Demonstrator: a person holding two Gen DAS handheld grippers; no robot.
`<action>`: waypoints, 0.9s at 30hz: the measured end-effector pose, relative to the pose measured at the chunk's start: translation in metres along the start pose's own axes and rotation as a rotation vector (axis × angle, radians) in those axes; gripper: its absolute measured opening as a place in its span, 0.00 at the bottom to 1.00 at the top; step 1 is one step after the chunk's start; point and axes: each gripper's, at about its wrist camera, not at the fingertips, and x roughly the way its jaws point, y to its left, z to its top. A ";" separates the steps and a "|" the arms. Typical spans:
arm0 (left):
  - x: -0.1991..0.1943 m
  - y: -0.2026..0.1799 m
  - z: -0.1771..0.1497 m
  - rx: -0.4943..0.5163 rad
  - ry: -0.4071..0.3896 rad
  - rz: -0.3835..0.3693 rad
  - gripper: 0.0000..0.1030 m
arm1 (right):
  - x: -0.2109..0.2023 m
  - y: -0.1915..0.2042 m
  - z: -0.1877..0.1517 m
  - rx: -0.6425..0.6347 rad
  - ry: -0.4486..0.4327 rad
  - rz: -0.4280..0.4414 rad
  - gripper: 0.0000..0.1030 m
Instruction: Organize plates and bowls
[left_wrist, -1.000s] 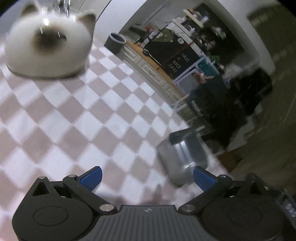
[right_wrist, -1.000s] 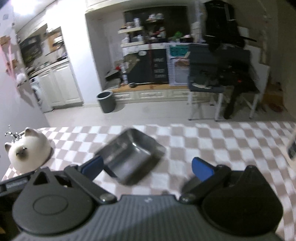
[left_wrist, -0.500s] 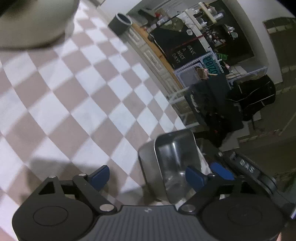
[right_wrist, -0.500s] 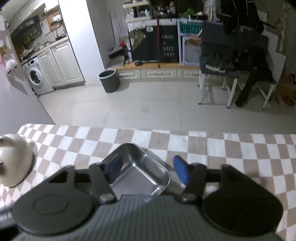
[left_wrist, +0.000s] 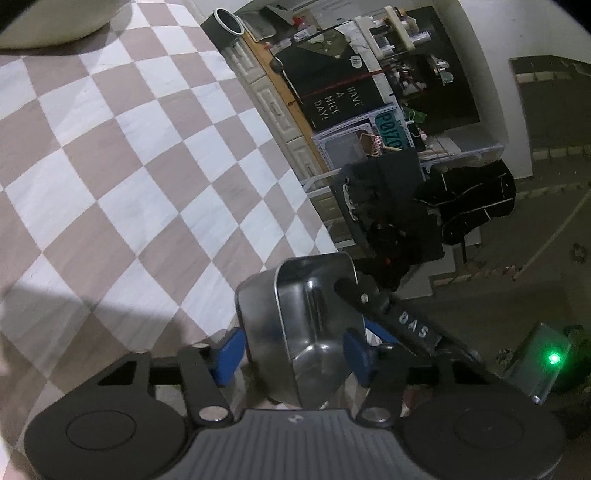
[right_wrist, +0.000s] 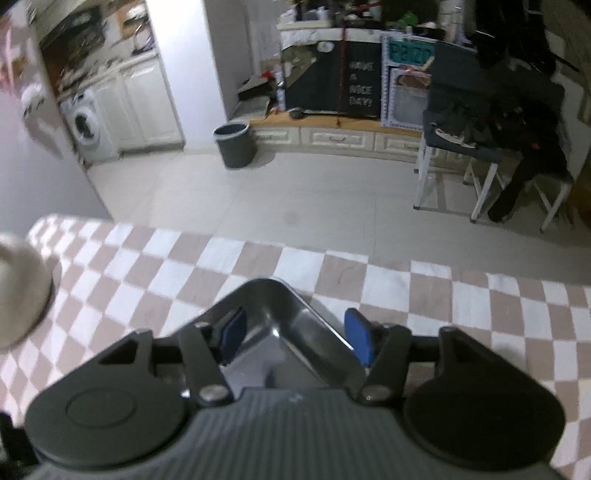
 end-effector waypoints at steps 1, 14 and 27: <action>0.001 0.000 0.001 -0.002 0.006 -0.003 0.47 | -0.001 0.001 0.000 -0.013 0.016 -0.003 0.46; -0.009 0.002 0.015 0.059 -0.024 0.092 0.17 | -0.019 -0.010 -0.017 -0.002 0.083 0.063 0.13; 0.003 -0.021 0.005 0.304 -0.055 0.215 0.13 | -0.015 0.004 -0.022 -0.065 0.044 0.003 0.08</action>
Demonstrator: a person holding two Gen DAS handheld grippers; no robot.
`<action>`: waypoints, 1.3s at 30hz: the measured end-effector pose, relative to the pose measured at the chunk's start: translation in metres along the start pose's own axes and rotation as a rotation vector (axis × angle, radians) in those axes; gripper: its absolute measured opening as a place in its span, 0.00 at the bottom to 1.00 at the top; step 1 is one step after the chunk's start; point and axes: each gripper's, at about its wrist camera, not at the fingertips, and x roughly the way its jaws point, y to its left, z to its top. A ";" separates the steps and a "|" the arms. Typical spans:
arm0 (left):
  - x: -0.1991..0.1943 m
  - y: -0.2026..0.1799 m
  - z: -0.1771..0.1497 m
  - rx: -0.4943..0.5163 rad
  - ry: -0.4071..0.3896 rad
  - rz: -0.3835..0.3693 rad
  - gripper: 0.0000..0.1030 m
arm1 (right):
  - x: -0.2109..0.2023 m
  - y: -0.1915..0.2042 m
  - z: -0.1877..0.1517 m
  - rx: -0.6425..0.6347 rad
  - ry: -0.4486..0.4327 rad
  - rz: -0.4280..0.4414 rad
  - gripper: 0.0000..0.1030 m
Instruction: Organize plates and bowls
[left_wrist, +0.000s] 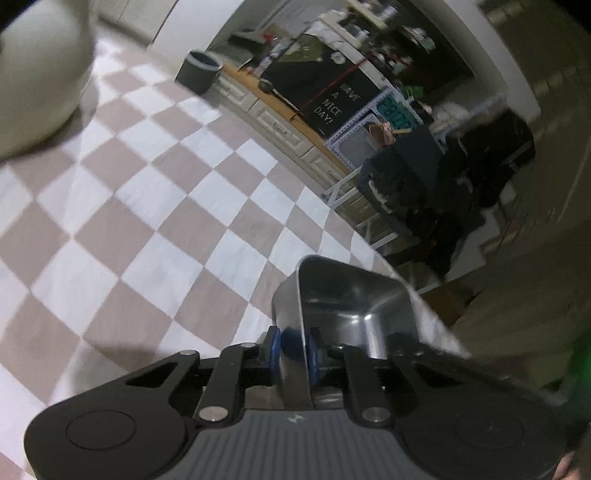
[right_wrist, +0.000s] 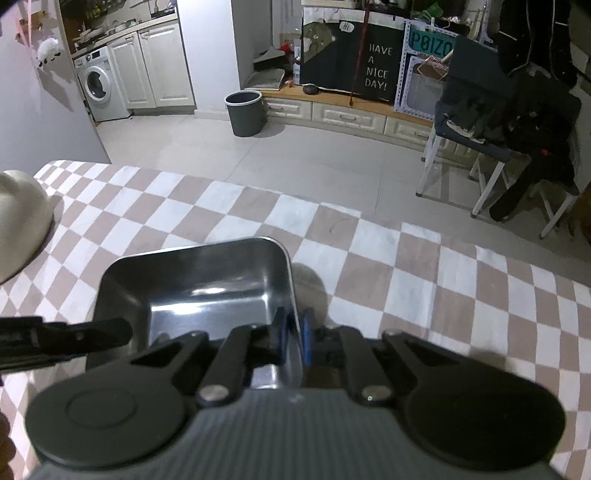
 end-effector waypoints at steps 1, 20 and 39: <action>-0.001 -0.003 -0.001 0.031 -0.003 0.024 0.13 | -0.004 0.001 0.000 0.001 -0.005 0.003 0.07; -0.105 -0.037 -0.034 0.222 -0.024 0.043 0.11 | -0.112 0.023 -0.053 0.122 -0.120 0.019 0.04; -0.202 -0.076 -0.124 0.409 -0.029 -0.072 0.12 | -0.242 0.021 -0.172 0.233 -0.220 -0.017 0.05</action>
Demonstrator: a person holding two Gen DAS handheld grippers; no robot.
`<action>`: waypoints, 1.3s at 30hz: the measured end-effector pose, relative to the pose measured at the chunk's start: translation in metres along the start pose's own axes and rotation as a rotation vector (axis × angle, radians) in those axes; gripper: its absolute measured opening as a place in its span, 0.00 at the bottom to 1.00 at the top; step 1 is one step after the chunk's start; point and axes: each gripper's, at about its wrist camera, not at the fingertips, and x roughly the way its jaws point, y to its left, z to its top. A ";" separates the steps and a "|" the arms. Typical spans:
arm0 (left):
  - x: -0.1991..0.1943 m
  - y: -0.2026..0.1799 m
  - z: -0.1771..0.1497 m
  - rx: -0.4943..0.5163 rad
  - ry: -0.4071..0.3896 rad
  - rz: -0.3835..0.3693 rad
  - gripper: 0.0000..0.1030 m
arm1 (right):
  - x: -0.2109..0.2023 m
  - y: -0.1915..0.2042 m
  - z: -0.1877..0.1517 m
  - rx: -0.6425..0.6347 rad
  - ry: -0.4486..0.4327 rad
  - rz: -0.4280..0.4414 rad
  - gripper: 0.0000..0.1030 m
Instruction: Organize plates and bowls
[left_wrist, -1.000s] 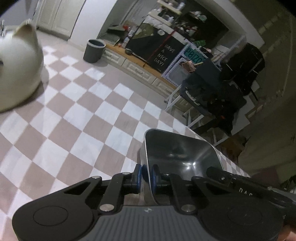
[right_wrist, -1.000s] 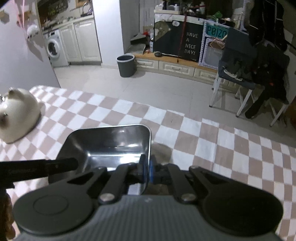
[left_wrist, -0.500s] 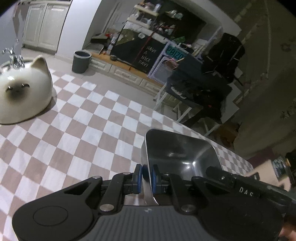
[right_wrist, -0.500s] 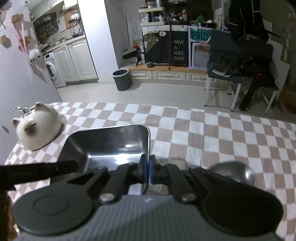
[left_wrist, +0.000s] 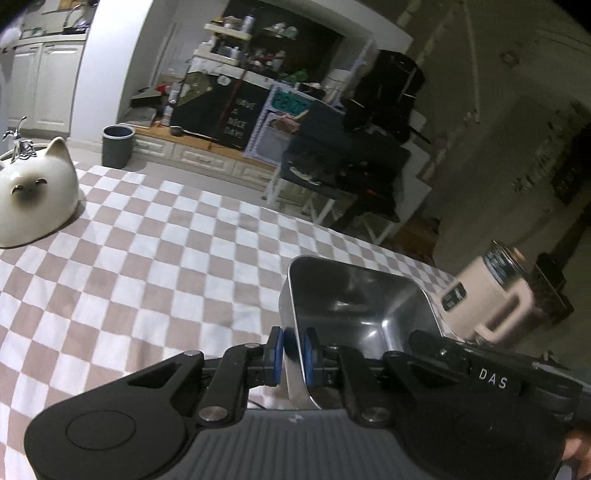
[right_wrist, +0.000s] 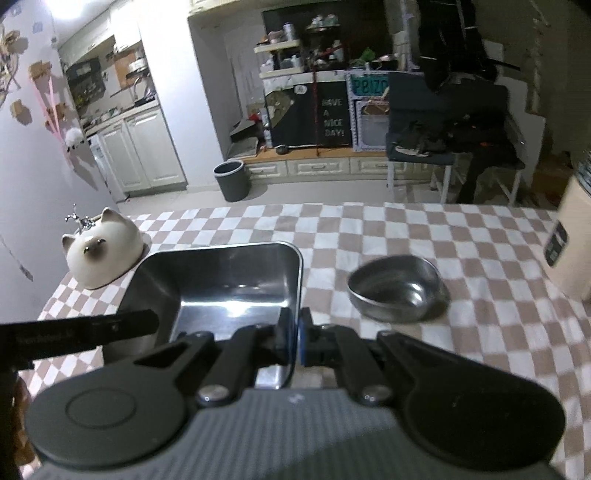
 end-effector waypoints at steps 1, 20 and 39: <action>-0.003 -0.004 -0.003 0.007 -0.001 -0.004 0.12 | -0.005 -0.001 -0.004 0.005 -0.005 -0.009 0.05; 0.013 -0.078 -0.050 0.164 0.073 -0.072 0.12 | -0.058 -0.057 -0.058 0.170 -0.059 -0.120 0.05; 0.052 -0.113 -0.079 0.328 0.178 -0.042 0.12 | -0.054 -0.084 -0.075 0.252 0.039 -0.199 0.06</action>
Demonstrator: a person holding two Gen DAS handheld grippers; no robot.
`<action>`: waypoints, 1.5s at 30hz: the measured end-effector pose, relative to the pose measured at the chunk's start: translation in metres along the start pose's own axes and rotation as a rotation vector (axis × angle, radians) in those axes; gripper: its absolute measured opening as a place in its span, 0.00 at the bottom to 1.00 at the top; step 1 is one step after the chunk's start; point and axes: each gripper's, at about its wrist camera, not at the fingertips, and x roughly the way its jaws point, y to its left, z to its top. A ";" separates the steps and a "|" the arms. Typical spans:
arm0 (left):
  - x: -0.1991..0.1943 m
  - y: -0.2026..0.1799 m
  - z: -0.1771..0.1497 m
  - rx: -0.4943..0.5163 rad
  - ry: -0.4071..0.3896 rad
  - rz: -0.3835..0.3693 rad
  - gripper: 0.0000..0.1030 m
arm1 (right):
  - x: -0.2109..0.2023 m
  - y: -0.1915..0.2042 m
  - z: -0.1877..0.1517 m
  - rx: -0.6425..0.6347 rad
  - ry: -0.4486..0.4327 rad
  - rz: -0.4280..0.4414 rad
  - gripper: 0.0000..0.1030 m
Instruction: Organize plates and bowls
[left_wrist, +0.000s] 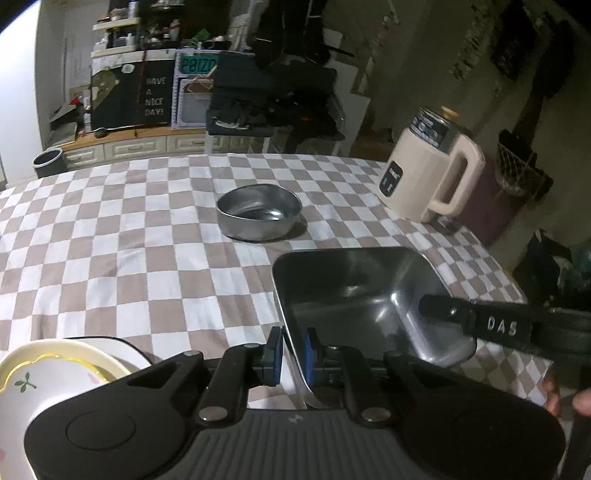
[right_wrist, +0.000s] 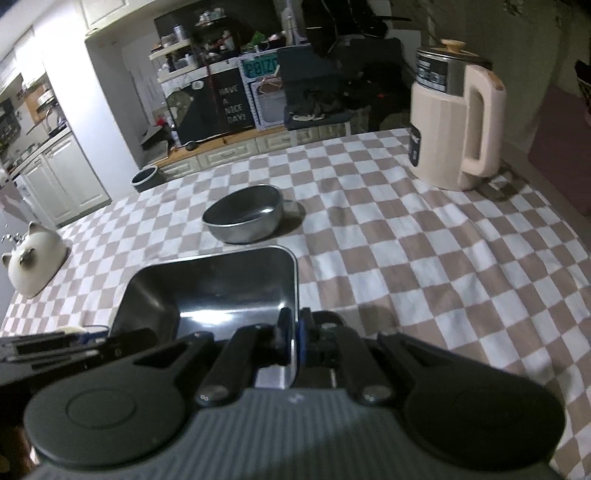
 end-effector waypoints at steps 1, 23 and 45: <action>0.002 -0.001 0.000 0.005 0.008 -0.003 0.12 | -0.001 -0.001 0.000 0.005 -0.001 -0.002 0.06; 0.040 -0.006 -0.014 0.077 0.139 -0.026 0.12 | 0.014 0.000 -0.002 -0.017 0.070 -0.089 0.08; 0.043 -0.012 -0.018 0.112 0.163 -0.023 0.18 | 0.039 -0.008 -0.005 -0.033 0.183 -0.113 0.10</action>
